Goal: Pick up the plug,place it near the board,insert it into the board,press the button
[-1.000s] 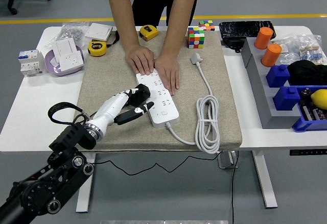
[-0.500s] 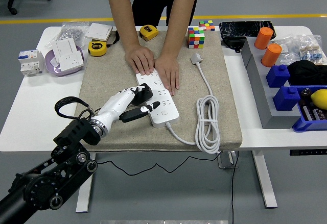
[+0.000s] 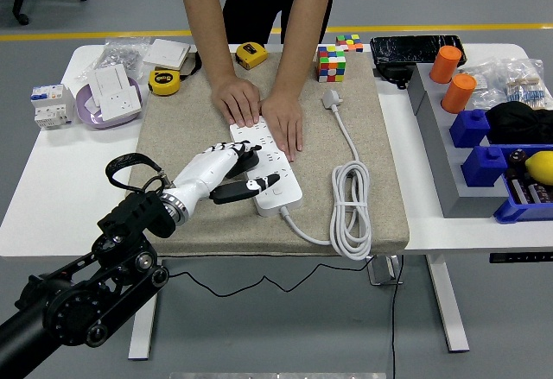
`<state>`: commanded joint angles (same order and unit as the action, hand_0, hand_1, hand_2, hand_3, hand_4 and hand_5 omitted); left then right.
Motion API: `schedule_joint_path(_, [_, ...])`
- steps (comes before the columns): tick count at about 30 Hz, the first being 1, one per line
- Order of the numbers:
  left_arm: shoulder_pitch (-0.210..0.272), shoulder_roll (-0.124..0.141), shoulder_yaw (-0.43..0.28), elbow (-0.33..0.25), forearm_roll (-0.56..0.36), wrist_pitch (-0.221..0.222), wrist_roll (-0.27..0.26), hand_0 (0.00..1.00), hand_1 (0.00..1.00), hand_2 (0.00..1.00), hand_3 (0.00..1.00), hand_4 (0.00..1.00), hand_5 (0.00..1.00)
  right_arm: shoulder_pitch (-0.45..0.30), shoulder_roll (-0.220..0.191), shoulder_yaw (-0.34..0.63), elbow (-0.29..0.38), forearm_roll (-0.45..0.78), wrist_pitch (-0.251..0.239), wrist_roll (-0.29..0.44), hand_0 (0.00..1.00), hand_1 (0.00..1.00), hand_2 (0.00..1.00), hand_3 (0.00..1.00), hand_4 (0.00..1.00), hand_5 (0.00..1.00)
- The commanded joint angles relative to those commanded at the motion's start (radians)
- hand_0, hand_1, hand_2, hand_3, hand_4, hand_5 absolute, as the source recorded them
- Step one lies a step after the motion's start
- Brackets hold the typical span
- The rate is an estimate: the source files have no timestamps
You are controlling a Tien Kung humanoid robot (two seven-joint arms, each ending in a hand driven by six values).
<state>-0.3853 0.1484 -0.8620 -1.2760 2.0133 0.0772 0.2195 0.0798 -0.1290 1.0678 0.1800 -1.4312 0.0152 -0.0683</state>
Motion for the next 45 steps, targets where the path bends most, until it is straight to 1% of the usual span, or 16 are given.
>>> schedule_joint_path(8, [-0.015,0.005,0.017,0.003,0.032,-0.008,0.005,0.998,0.963,0.923,0.898,0.883,0.998,0.002,-0.001,-0.003,0.000,0.002,0.000,0.001,0.817,0.720,0.695,0.594,0.833,0.513])
schedule_joint_path(17, [-0.012,0.005,0.030,0.000,0.028,-0.014,0.007,0.998,0.961,0.919,0.899,0.887,0.998,-0.001,-0.002,-0.002,0.000,0.001,0.001,-0.001,0.816,0.718,0.695,0.595,0.839,0.520])
schedule_joint_path(30, [-0.017,-0.006,0.052,0.004,0.030,-0.024,0.014,0.998,0.960,0.916,0.899,0.894,0.998,-0.003,-0.002,-0.008,0.000,0.004,0.001,0.000,0.816,0.720,0.695,0.597,0.846,0.523])
schedule_joint_path(38, [-0.026,-0.012,0.050,-0.005,0.042,-0.019,0.008,0.998,0.956,0.915,0.899,0.898,0.998,-0.002,-0.002,-0.005,0.000,0.002,0.001,-0.001,0.817,0.720,0.695,0.598,0.852,0.530])
schedule_joint_path(40, [-0.026,-0.012,0.048,-0.017,0.045,-0.013,0.003,0.998,0.956,0.915,0.899,0.898,0.998,-0.001,-0.002,-0.007,0.000,0.004,0.001,0.000,0.817,0.720,0.695,0.598,0.852,0.530])
schedule_joint_path(42, [-0.016,-0.012,0.043,-0.052,0.016,-0.009,-0.018,0.998,0.956,0.915,0.899,0.898,0.998,0.000,-0.002,-0.008,0.000,0.006,0.000,0.001,0.817,0.720,0.695,0.598,0.852,0.530])
schedule_joint_path(43, [-0.001,-0.011,0.047,-0.087,-0.026,0.000,-0.046,0.926,0.935,0.890,0.894,0.925,0.998,-0.001,-0.003,-0.009,0.000,0.006,0.000,0.001,0.816,0.720,0.695,0.600,0.857,0.536])
schedule_joint_path(45, [0.029,-0.013,0.058,-0.161,-0.115,0.013,-0.097,0.926,0.935,0.890,0.894,0.925,0.998,-0.002,-0.003,-0.001,0.000,-0.002,0.001,-0.001,0.816,0.720,0.695,0.600,0.857,0.536])
